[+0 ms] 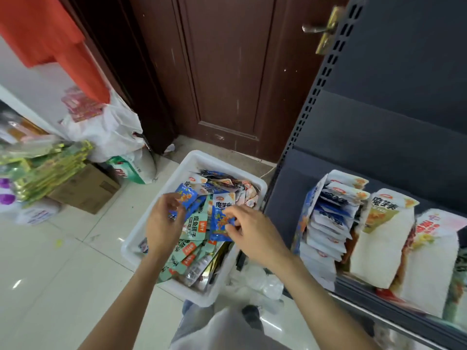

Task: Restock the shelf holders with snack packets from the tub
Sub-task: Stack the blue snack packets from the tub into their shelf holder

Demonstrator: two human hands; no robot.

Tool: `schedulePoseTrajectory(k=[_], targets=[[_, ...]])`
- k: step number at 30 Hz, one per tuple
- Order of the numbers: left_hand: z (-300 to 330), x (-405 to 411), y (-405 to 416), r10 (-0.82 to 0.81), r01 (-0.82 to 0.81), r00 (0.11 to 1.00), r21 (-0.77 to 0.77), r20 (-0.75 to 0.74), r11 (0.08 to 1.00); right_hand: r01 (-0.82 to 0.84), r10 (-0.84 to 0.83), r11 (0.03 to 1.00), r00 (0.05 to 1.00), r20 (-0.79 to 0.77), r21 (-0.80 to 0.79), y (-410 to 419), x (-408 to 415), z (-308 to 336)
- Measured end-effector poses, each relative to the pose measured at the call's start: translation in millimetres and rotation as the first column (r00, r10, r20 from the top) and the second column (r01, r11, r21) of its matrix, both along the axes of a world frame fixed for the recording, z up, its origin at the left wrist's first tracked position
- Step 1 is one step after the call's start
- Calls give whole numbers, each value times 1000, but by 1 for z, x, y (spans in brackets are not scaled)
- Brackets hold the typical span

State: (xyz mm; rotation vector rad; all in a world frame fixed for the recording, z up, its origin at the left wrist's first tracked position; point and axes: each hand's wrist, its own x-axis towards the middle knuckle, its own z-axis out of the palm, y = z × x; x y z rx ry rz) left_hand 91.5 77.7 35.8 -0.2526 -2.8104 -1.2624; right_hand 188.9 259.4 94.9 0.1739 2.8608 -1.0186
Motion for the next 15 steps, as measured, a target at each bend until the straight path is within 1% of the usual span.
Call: schedulePoseTrajectory(k=[2, 3, 4, 6, 8, 10, 11, 12, 13, 15], targets=[[-26, -28, -16, -102, 122, 988, -189, 115, 974, 47, -27, 993, 985, 169, -110, -19, -24, -30], [-37, -41, -19, -171, 215, 969, -274, 176, 937, 102, -72, 987, 972, 224, -123, -25, -36, -45], [-46, -52, -18, -237, 310, 943, -348, 235, 885, 167, -136, 981, 955, 262, -98, -29, -46, -60], [-64, -68, -13, -332, 461, 882, -471, 334, 752, 303, -289, 953, 904, 314, 5, -35, -61, -86], [-79, -77, -9, -368, 563, 823, -535, 432, 630, 394, -402, 914, 839, 367, 100, -41, -70, -105], [-91, -78, -13, -386, 628, 777, -561, 497, 540, 443, -470, 881, 781, 410, 167, -49, -75, -119], [-95, -76, -16, -403, 636, 771, -565, 493, 525, 460, -490, 870, 758, 431, 179, -54, -77, -124], [-97, -73, -21, -431, 634, 773, -558, 466, 535, 476, -499, 862, 739, 453, 173, -58, -78, -128], [-97, -69, -26, -469, 629, 777, -544, 419, 555, 491, -503, 857, 727, 468, 157, -64, -78, -131], [-96, -58, -31, -546, 618, 778, -530, 310, 580, 545, -535, 830, 716, 449, 120, -76, -75, -134]])
